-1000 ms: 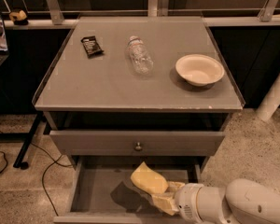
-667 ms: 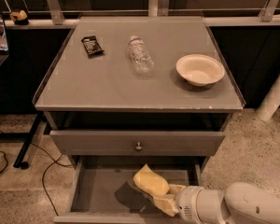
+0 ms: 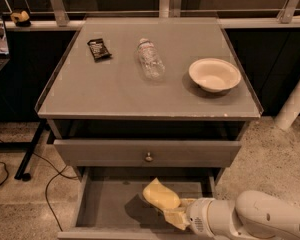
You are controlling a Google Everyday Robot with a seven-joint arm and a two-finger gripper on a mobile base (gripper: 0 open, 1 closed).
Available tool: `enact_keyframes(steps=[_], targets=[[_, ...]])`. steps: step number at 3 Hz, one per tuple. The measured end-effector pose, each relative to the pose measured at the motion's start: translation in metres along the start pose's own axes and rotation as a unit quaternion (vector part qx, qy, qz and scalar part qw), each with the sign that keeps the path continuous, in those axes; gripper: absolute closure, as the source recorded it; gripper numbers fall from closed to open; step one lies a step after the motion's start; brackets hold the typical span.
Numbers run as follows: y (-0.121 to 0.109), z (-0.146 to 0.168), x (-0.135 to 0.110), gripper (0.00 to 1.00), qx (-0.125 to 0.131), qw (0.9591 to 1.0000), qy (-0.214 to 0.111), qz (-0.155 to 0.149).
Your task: Place sponge into middle drawer
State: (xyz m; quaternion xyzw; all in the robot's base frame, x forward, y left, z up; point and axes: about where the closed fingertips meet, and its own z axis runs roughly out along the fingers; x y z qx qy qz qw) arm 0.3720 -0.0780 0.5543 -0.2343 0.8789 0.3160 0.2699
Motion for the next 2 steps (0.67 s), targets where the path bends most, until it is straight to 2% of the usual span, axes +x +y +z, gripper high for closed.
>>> enact_keyframes(steps=[2], targets=[[-0.0072, 0.0086, 0.0017, 1.00, -0.005, 1.0000, -0.003, 0.008]])
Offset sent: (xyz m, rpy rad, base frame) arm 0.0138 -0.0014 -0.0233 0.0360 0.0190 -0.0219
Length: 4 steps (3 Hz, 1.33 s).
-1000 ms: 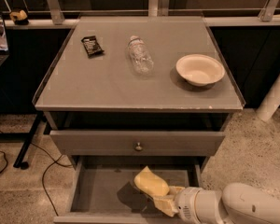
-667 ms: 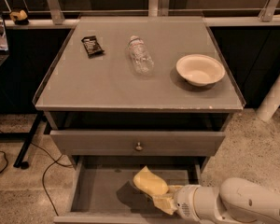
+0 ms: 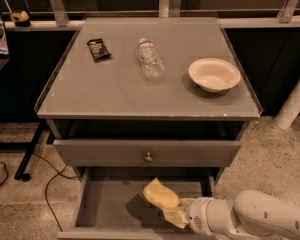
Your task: Place sponge into middle drawer
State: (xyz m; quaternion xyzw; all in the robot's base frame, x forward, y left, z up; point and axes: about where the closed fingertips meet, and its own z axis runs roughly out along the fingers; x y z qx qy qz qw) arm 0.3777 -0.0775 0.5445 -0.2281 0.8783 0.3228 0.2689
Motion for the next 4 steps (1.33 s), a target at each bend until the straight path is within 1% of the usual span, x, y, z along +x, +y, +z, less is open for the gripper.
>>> enact_keyframes(steps=[2, 3, 4], targets=[[-0.036, 0.022, 0.007, 1.00, -0.008, 0.9994, -0.011, 0.032], [-0.054, 0.031, 0.016, 1.00, -0.012, 0.9982, -0.017, 0.056], [-0.071, 0.040, 0.027, 1.00, -0.007, 0.9965, -0.021, 0.080]])
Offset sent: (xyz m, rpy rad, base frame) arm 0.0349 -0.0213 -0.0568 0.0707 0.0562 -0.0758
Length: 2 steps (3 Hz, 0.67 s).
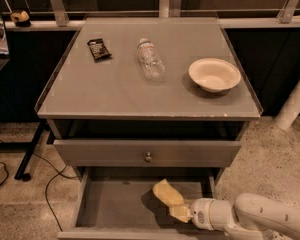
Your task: Place sponge into middle drawer
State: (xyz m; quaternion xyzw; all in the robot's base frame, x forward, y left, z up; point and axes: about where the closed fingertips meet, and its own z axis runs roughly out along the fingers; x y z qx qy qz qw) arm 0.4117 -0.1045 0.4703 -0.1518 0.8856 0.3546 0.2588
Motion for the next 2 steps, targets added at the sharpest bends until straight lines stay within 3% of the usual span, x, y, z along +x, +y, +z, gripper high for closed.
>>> enact_keyframes(steps=[2], targets=[[-0.032, 0.020, 0.015, 1.00, 0.013, 0.9992, 0.012, 0.036]])
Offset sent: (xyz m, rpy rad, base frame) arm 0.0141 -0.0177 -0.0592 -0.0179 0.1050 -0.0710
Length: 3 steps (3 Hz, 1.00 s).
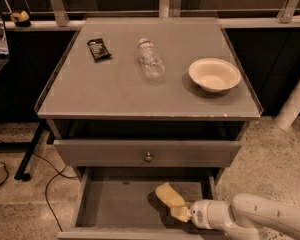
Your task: Place sponge into middle drawer
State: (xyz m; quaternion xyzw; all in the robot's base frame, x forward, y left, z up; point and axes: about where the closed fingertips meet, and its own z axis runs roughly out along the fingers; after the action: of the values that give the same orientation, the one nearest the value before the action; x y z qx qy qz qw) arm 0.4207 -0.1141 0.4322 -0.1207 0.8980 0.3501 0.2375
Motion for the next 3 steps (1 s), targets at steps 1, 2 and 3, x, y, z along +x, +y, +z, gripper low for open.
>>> enact_keyframes(steps=[1, 2, 3], targets=[[-0.0125, 0.0089, 0.0062, 1.00, 0.007, 0.9998, 0.010, 0.013], [-0.0218, 0.0153, 0.0122, 1.00, 0.010, 0.9995, 0.020, 0.021], [-0.0218, 0.0153, 0.0122, 0.81, 0.010, 0.9995, 0.020, 0.021]])
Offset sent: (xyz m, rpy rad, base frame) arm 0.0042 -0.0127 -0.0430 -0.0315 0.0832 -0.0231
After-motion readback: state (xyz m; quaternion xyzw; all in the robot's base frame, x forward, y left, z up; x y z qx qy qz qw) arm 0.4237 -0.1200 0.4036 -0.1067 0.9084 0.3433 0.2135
